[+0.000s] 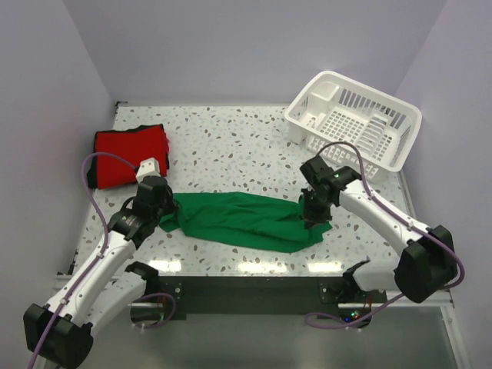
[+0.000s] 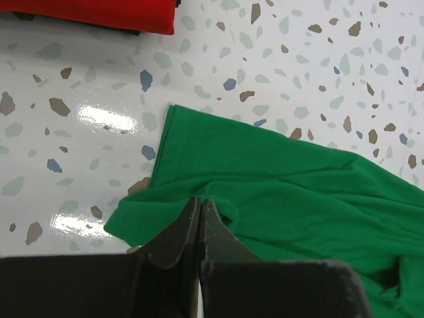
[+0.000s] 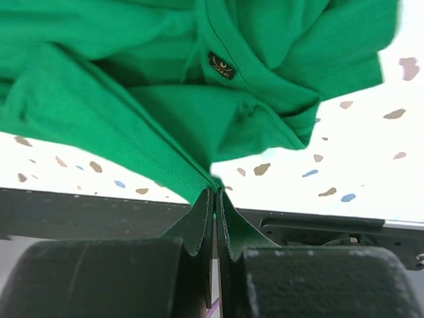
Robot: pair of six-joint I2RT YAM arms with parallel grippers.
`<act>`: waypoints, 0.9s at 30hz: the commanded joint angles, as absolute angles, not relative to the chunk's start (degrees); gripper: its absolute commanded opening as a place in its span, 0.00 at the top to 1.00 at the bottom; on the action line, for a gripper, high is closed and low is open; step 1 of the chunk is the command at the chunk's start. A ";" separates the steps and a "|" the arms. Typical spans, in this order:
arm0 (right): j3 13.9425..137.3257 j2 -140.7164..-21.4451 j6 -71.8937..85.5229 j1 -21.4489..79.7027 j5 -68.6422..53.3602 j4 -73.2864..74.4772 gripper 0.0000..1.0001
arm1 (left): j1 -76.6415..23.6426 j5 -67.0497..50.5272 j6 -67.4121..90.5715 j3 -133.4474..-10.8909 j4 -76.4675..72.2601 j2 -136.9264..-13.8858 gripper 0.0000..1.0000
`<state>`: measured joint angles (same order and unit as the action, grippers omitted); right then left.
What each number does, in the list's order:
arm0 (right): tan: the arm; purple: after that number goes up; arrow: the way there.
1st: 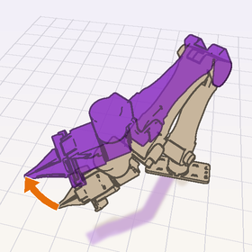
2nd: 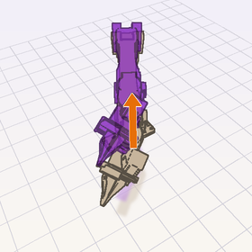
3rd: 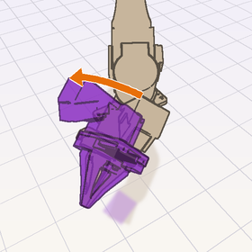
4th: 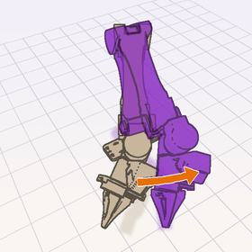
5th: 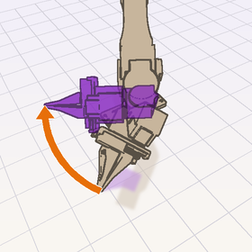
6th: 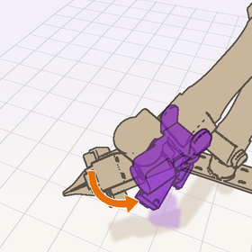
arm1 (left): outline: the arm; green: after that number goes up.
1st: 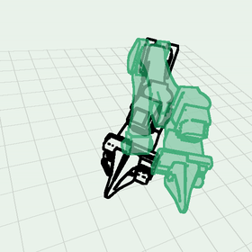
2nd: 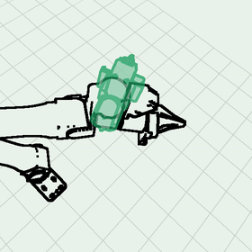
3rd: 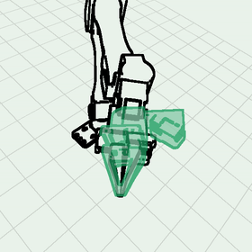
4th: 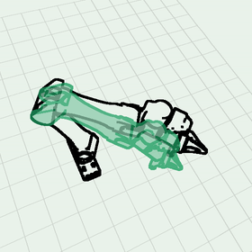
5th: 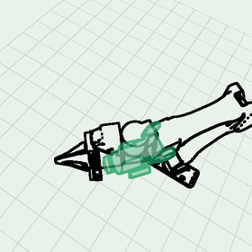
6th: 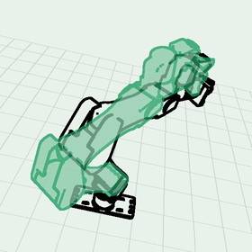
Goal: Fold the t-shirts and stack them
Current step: Flatten the tshirt out
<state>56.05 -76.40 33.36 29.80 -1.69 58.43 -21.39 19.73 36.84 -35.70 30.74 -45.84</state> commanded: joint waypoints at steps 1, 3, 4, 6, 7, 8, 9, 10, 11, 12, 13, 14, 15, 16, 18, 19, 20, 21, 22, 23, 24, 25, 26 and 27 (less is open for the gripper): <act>61.69 -73.30 33.05 29.53 1.40 65.38 1.00 | -21.01 20.57 36.91 -36.48 29.62 -45.44 1.00; 64.15 -73.30 32.70 29.53 2.02 66.71 1.00 | -21.01 20.30 36.83 -36.47 29.36 -45.44 1.00; 65.03 -73.30 32.61 29.44 2.20 66.88 1.00 | -21.01 20.22 36.65 -36.56 29.18 -45.61 1.00; 67.75 -73.65 32.43 29.53 2.90 67.06 1.00 | -21.01 19.95 36.56 -36.82 28.30 -45.79 1.00; 68.89 -74.17 32.17 29.53 4.03 66.89 1.00 | -21.01 19.95 36.48 -37.00 27.78 -46.05 1.00; 71.60 -74.53 31.82 29.36 4.74 66.71 1.00 | -21.01 19.78 36.04 -37.35 26.29 -46.40 1.00; 73.20 -74.97 31.38 29.27 5.44 66.71 1.00 | -21.01 19.60 35.69 -38.31 25.32 -46.84 1.00; 74.95 -76.28 30.42 29.09 7.02 66.88 1.00 | -21.09 19.69 35.25 -39.19 24.44 -48.32 1.00; 78.89 -76.90 29.98 28.66 7.73 67.41 1.00 | -21.01 19.86 34.46 -40.16 22.87 -49.38 1.00; 81.01 -77.69 29.45 28.39 8.60 67.67 1.00 | -21.01 20.04 34.02 -43.04 22.24 -50.53 1.00; 83.21 -78.83 28.40 28.04 9.14 67.76 1.00 | -21.01 20.30 33.58 -44.81 21.02 -53.06 1.00; 87.76 -79.53 27.95 27.34 10.18 67.85 1.00 | -21.01 20.74 32.44 -46.56 20.57 -54.39 1.00; 90.15 -80.15 27.51 26.90 10.72 67.76 1.00 | -21.09 21.09 31.91 -50.50 19.96 -55.54 1.00; 92.61 -80.68 26.73 26.63 11.33 67.68 1.00 | -21.01 21.44 31.30 -52.62 19.52 -57.81 1.00; 100.61 -82.61 25.84 25.93 13.27 67.85 1.00 | -20.92 22.76 29.89 -59.37 18.72 -59.67 1.00; 103.51 -83.40 24.97 25.84 14.14 67.94 1.00 | -20.92 23.20 29.45 -61.68 18.81 -61.42 1.00; 109.63 -84.63 24.53 25.67 14.93 68.11 1.00 | -20.83 24.07 28.92 -63.96 19.07 -62.04 1.00; 112.73 -85.25 23.65 25.66 16.33 68.12 1.00 | -20.74 24.52 28.66 -68.42 19.51 -63.09 1.00; 118.77 -85.78 23.21 25.58 17.04 68.12 1.00 | -20.66 24.87 28.39 -70.55 20.29 -63.45 1.00; 121.70 -86.13 22.86 25.58 17.66 67.51 1.00 | -20.48 25.74 28.21 -72.40 20.56 -63.63 1.00; 124.34 -86.31 22.33 25.49 18.80 66.89 1.00 | -20.39 26.19 28.21 -75.73 21.00 -63.46 1.00; 128.28 -86.13 21.11 25.49 19.16 65.93 1.00 | -20.39 26.54 28.30 -77.15 21.53 -63.20 1.00; 129.63 -85.70 20.31 25.58 19.68 63.13 1.00 | -20.30 27.33 28.30 -78.39 21.71 -62.76 1.00; 130.33 -84.04 19.52 25.58 19.86 61.28 1.00 | -20.30 27.68 28.39 -80.23 21.71 -61.36 1.00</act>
<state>124.53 -87.26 23.59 25.74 15.62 66.46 -20.95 23.97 30.20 -74.43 23.42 -64.12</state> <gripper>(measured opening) 0.011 0.018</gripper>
